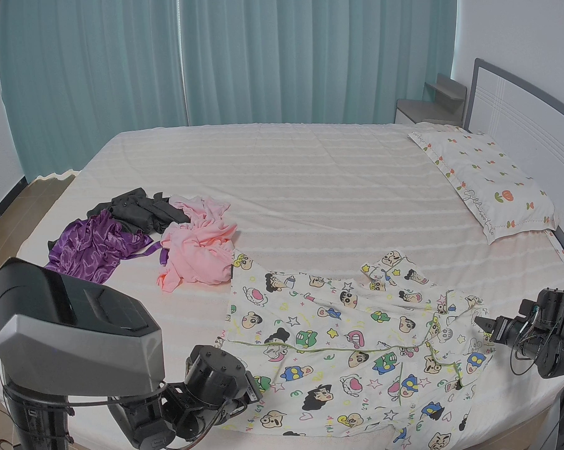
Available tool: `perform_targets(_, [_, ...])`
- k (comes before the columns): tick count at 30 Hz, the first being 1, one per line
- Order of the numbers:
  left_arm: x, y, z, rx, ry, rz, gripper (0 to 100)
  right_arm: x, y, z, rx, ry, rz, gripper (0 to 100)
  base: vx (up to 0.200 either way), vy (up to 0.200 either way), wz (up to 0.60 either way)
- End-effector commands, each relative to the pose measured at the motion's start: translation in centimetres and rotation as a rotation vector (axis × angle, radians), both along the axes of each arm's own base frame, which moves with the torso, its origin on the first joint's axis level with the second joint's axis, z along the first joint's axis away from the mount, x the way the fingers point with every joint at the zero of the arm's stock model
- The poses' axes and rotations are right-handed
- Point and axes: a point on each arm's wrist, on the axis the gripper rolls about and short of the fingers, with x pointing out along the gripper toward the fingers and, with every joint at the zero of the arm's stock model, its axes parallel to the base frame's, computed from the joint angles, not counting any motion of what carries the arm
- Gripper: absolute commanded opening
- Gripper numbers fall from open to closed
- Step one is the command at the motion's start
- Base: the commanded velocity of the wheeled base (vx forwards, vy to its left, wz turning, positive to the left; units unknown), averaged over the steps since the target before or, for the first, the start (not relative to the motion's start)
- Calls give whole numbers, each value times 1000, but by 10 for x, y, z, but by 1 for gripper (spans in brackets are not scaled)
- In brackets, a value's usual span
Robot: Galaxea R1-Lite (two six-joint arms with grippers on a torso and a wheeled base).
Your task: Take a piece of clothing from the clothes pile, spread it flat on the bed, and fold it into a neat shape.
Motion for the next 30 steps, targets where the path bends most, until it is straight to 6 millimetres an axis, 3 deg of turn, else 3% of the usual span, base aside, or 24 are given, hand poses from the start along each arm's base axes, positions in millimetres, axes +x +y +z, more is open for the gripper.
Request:
perform_targets(1, [7, 8, 5, -1, -20, 44, 0, -1, 0, 5, -9, -24, 1, 100, 0, 0, 0])
perform_targets(6, [23, 20, 21, -15, -105, 71, 0, -4, 1, 6, -12, -18, 5, 100, 0, 0, 0])
perform_targets(10, [28, 23, 23, -10, -144, 67, 0, -5, 2, 6, -11, -16, 5, 100, 0, 0, 0])
perform_targets(20, [48, 34, -5, 86, -284, 26, 0, -7, 3, 11, -14, -26, 6, 100, 0, 0, 0])
perform_targets(26, [54, 41, -11, 93, -290, 51, 0, -7, 3, 11, -14, -26, 6, 100, 0, 0, 0])
perform_targets(27, [55, 42, -11, 94, -292, 56, 100, -7, 3, 11, -14, -26, 6, 100, 0, 0, 0])
perform_targets(30, [60, 48, -10, 113, -301, 66, 100, -7, 3, 12, -17, -30, 5, 100, 0, 0, 0])
